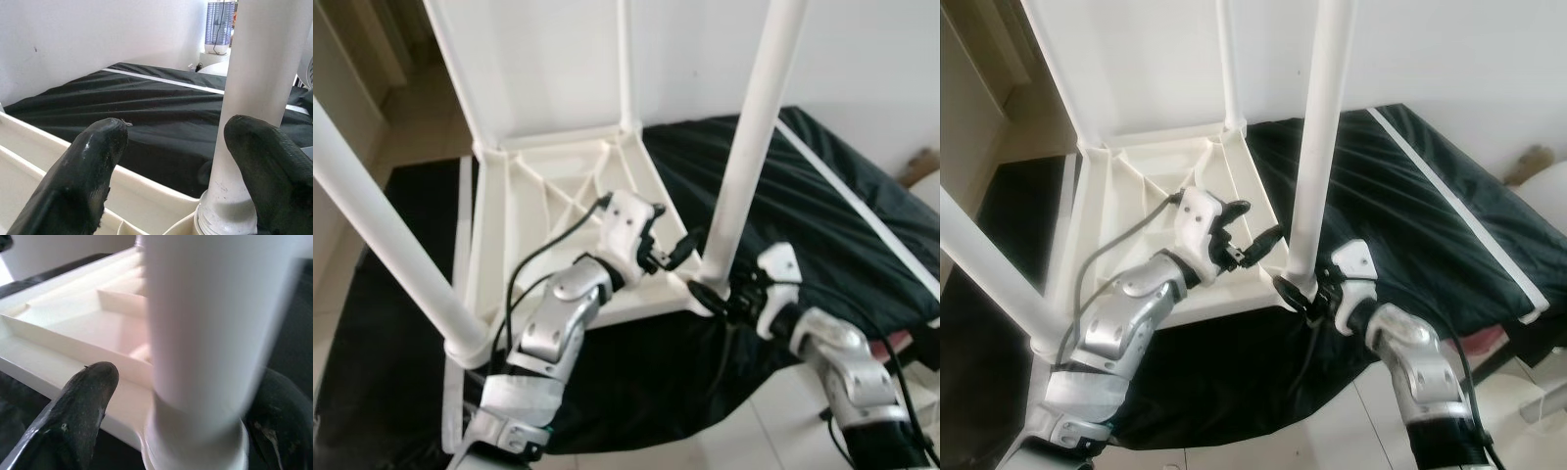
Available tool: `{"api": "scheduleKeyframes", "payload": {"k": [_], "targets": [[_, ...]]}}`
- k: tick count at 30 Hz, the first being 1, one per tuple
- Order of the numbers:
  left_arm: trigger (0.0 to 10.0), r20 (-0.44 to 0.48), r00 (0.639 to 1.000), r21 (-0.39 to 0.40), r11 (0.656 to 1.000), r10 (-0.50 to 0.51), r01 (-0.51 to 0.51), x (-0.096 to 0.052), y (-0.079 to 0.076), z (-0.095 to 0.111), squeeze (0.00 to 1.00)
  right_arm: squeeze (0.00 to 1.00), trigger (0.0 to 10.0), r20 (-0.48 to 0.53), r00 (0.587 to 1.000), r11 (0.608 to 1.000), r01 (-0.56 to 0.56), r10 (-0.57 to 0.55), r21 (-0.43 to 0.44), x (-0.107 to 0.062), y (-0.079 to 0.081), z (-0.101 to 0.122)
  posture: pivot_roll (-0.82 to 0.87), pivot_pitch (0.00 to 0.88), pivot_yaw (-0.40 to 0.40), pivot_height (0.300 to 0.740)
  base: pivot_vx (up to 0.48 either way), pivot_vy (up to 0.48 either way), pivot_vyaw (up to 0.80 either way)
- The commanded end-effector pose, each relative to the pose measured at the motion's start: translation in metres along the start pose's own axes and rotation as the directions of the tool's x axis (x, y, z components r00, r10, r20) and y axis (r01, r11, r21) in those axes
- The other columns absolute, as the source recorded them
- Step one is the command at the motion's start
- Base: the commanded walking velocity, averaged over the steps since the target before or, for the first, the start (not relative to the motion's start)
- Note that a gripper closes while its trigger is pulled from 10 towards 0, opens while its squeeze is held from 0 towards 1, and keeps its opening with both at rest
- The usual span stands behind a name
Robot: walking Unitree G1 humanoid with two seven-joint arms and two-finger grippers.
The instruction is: Building children table
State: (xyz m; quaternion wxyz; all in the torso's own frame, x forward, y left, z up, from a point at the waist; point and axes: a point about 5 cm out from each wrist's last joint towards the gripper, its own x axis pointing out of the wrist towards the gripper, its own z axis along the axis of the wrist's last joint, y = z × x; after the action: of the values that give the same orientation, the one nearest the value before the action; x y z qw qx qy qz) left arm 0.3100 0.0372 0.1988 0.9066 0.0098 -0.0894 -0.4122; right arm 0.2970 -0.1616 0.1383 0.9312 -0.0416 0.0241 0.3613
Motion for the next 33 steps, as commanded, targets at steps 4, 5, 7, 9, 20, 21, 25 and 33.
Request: {"api": "scheduleKeyframes", "payload": {"k": [4, 5, 7, 9, 20, 21, 25, 33], "targets": [[10.0, 0.000, 1.000, 0.010, 1.000, -0.029, 0.029, 0.000, 0.001, 0.000, 0.00, 0.00, 10.0, -0.017, 0.999, 0.997, -0.051, 0.050, -0.060, 0.013, -0.005, 0.002, 0.00, 0.000, 0.043, 0.740, 0.000, 0.000, 0.00], [10.0, -0.001, 1.000, 0.012, 1.000, -0.026, 0.026, 0.000, 0.002, 0.000, 0.00, 0.00, 10.0, -0.021, 0.998, 0.996, -0.055, 0.054, -0.069, 0.015, -0.005, 0.002, 0.00, 0.000, 0.043, 0.740, 0.000, 0.000, 0.00], [10.0, 0.000, 1.000, 0.012, 1.000, -0.021, 0.021, -0.001, 0.002, 0.001, 0.00, 0.00, 10.0, -0.034, 0.998, 0.994, -0.056, 0.054, -0.090, 0.019, -0.006, 0.001, 0.01, 0.000, 0.037, 0.740, 0.000, 0.000, 0.00], [10.0, 0.001, 1.000, 0.013, 1.000, -0.019, 0.019, -0.001, 0.002, 0.001, 0.00, 0.00, 10.0, -0.042, 0.998, 0.993, -0.057, 0.053, -0.103, 0.021, -0.007, 0.000, 0.02, 0.000, 0.033, 0.740, 0.000, 0.000, 0.00], [10.0, 0.004, 1.000, 0.009, 1.000, 0.015, -0.015, -0.004, 0.006, 0.002, 0.00, 0.00, 0.0, -0.131, 0.990, 0.994, -0.070, 0.058, -0.087, 0.022, -0.011, -0.015, 0.03, 0.000, 0.021, 0.740, 0.000, 0.000, 0.00], [10.0, 0.003, 1.000, 0.008, 1.000, 0.017, -0.017, -0.004, 0.006, 0.001, 0.00, 0.00, 0.0, -0.129, 0.990, 0.994, -0.073, 0.062, -0.081, 0.021, -0.010, -0.015, 0.03, 0.000, 0.021, 0.740, 0.000, 0.000, 0.00], [10.0, 0.005, 1.000, 0.007, 1.000, 0.018, -0.018, -0.004, 0.006, 0.002, 0.00, 0.00, 0.0, -0.118, 0.991, 0.994, -0.075, 0.066, -0.075, 0.021, -0.011, -0.017, 0.03, 0.000, 0.024, 0.740, 0.000, 0.000, 0.00], [10.0, 0.007, 1.000, 0.009, 1.000, 0.018, -0.018, -0.003, 0.007, 0.002, 0.00, 0.00, 10.0, -0.133, 0.991, 1.000, 0.003, -0.005, -0.014, 0.024, -0.006, -0.025, 0.03, 0.000, 0.024, 0.740, 0.000, 0.000, 0.00]]}}
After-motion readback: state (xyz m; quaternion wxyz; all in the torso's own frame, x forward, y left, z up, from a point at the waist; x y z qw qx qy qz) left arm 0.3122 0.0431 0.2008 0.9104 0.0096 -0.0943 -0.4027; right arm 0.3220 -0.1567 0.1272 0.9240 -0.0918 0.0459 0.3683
